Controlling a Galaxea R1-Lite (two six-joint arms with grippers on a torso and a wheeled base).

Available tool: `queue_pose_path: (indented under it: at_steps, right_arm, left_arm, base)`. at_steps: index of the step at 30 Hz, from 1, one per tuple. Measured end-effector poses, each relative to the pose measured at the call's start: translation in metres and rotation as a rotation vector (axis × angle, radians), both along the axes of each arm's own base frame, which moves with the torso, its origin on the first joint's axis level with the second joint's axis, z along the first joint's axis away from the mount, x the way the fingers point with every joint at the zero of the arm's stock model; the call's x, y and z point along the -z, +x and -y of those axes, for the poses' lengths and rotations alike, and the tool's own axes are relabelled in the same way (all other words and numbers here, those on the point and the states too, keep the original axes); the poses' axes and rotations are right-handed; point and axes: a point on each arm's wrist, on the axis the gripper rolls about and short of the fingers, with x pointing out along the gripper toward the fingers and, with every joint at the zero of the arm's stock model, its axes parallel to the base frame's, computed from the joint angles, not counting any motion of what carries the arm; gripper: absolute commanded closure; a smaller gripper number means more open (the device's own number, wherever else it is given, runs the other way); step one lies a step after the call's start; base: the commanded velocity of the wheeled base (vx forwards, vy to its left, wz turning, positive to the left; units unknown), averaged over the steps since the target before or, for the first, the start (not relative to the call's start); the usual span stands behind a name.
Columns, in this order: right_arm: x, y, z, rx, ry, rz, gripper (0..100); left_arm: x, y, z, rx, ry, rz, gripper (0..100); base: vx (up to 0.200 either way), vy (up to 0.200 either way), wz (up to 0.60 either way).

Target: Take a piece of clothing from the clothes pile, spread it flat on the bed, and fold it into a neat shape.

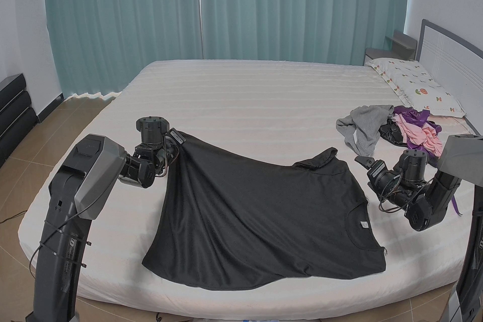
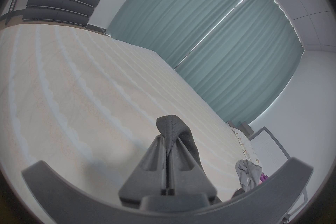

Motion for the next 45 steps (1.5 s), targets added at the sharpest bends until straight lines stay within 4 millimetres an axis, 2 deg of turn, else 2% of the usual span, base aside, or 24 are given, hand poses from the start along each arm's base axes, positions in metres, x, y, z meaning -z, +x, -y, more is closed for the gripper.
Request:
queue_pose_path:
  at_steps: [9,16,30,36,45]
  right_arm:
    - [0.005,0.001,0.0,-0.001,-0.001,-0.01,0]
    - [0.007,-0.001,0.001,0.0,-0.002,-0.02,0]
    - [0.009,-0.01,0.002,0.001,-0.005,-0.05,0]
    - [0.006,-0.015,0.003,0.001,-0.004,-0.051,0]
    - [0.002,-0.029,0.005,-0.024,0.0,-0.076,0]
  left_arm:
    - [0.025,0.001,-0.002,-0.011,0.019,-0.05,0]
    - [0.031,-0.01,-0.012,-0.01,0.013,-0.111,0]
    - [-0.002,-0.056,-0.047,0.122,-0.097,-0.304,0]
    - [-0.006,-0.077,-0.054,0.128,-0.111,-0.35,0]
    - [-0.013,-0.13,-0.054,0.127,-0.178,-0.439,0]
  base:
    - [0.0,0.0,0.0]
    - [0.0,0.0,0.0]
    - [0.0,0.0,0.0]
    - [0.0,0.0,0.0]
    - [0.0,0.0,0.0]
